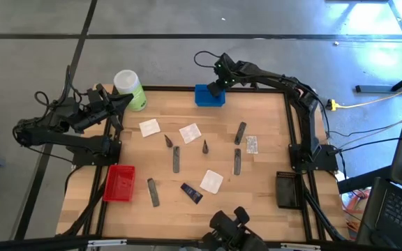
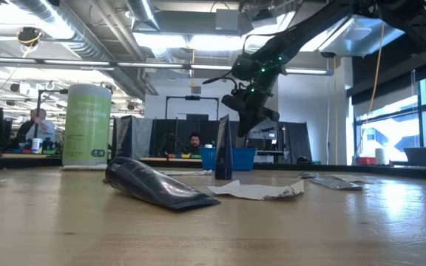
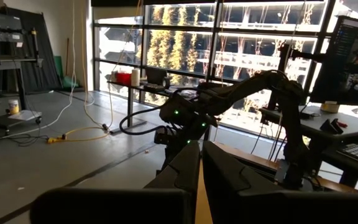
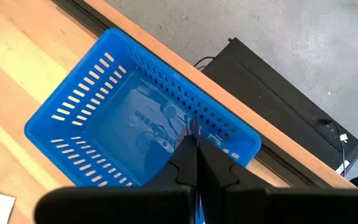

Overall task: Pick & Place Travel size toiletries
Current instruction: Put the blue shaving cream bottle into the blue basket

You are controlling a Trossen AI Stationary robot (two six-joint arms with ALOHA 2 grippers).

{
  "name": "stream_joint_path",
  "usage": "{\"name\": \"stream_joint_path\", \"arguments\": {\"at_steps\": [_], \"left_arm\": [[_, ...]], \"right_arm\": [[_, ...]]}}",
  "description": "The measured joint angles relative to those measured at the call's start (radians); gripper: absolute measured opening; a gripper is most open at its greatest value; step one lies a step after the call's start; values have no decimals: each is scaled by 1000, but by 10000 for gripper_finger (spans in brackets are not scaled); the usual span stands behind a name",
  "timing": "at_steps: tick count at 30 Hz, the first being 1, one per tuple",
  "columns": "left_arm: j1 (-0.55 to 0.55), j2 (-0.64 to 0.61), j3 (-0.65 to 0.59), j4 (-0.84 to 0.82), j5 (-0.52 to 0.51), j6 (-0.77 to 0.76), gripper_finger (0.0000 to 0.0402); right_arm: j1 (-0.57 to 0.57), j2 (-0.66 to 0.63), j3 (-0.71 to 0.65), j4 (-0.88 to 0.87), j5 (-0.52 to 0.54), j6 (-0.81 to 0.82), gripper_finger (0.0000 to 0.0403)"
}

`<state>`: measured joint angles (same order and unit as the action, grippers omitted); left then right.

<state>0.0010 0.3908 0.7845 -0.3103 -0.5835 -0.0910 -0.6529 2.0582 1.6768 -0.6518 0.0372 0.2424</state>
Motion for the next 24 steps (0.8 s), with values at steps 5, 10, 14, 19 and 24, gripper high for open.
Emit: {"name": "stream_joint_path", "arguments": {"at_steps": [5, 10, 14, 19, 24], "left_arm": [[0, 0, 0, 0, 0, 0, 15], [0, 0, 0, 0, 0, 0, 15], [0, 0, 0, 0, 0, 0, 15], [0, 0, 0, 0, 0, 0, 15], [0, 0, 0, 0, 0, 33, 15]], "right_arm": [[2, 0, 0, 0, 0, 0, 0], [2, 0, 0, 0, -1, 0, 1], [3, 0, 0, -1, -3, 1, 2], [3, 0, 0, -7, -3, 1, 2], [3, 0, -3, -11, -3, 2, 2]]}}
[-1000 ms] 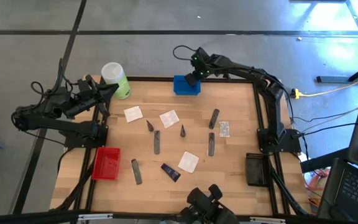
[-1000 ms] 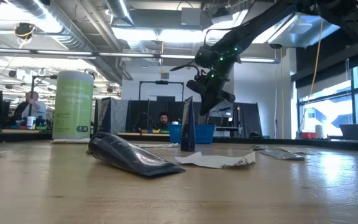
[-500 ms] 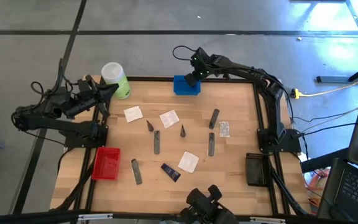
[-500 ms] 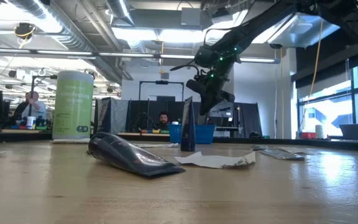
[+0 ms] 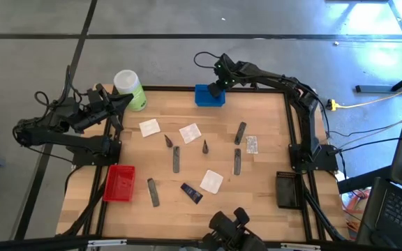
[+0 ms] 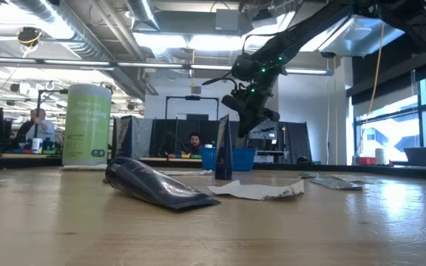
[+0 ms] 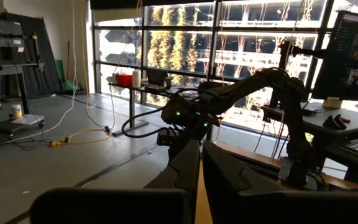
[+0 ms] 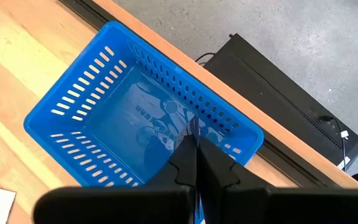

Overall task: Pick & Place Travel size toiletries
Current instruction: Put the blue shaving cream bottle into the blue basket

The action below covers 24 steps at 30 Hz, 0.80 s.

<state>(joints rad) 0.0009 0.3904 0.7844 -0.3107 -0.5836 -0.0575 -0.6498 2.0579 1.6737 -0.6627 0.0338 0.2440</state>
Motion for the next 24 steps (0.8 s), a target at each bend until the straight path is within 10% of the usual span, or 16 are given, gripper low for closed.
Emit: {"name": "stream_joint_path", "arguments": {"at_steps": [24], "left_arm": [[0, 0, 0, -60, -1, 105, 15]], "right_arm": [[13, 25, 1, 7, 3, 2, 3]]}}
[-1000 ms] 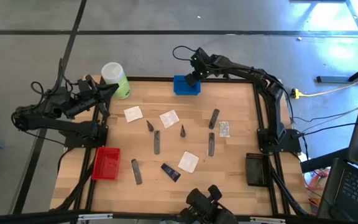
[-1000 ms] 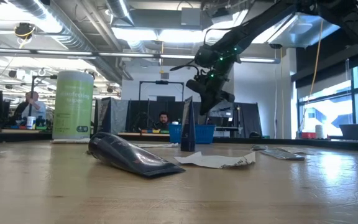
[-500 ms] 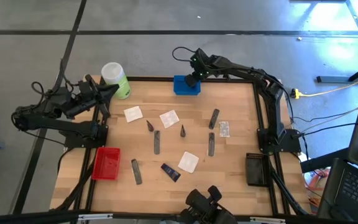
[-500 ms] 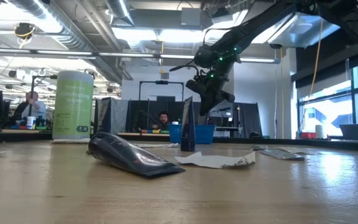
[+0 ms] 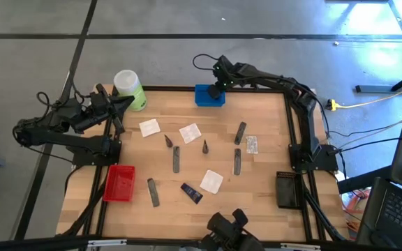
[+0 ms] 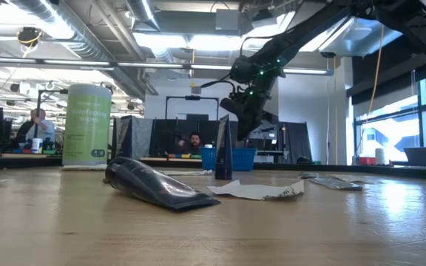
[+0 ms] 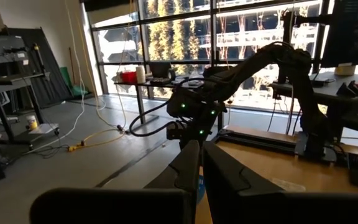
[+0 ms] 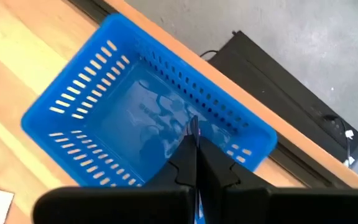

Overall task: Pick & Place Travel size toiletries
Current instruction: Put the blue shaving cream bottle into the blue basket

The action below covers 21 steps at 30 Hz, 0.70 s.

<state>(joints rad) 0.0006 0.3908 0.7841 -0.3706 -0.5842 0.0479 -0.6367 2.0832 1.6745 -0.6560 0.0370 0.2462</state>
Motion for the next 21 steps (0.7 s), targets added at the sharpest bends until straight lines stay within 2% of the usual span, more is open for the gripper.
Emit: {"name": "stream_joint_path", "arguments": {"at_steps": [9, 21], "left_arm": [[0, 0, 0, 0, 0, 0, 15], [0, 0, 0, 0, 0, 0, 15]], "right_arm": [[0, 6, 0, 10, 1, 4, 6], [0, 9, -1, 9, 1, 0, 38]]}}
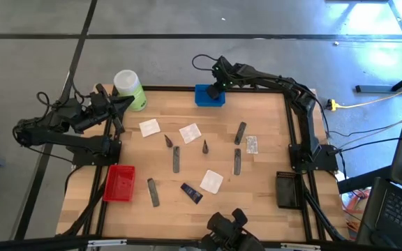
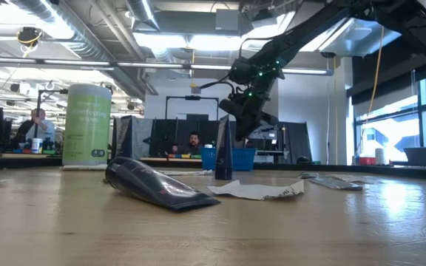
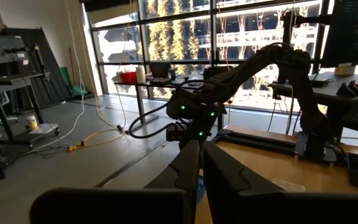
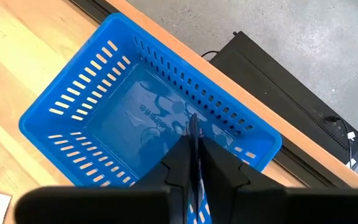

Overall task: Pick & Place Travel size toiletries
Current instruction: Put the blue shaving cream bottle into the blue basket, then put the white bandage pad into the black basket

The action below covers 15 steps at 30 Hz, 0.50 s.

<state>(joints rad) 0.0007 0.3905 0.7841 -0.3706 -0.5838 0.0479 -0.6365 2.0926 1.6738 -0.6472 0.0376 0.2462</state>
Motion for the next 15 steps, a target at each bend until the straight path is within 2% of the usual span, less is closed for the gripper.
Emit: {"name": "stream_joint_path", "arguments": {"at_steps": [15], "left_arm": [[0, 0, 0, 0, 0, 0, 15]], "right_arm": [[0, 2, -2, -7, -1, -19, 81]]}}
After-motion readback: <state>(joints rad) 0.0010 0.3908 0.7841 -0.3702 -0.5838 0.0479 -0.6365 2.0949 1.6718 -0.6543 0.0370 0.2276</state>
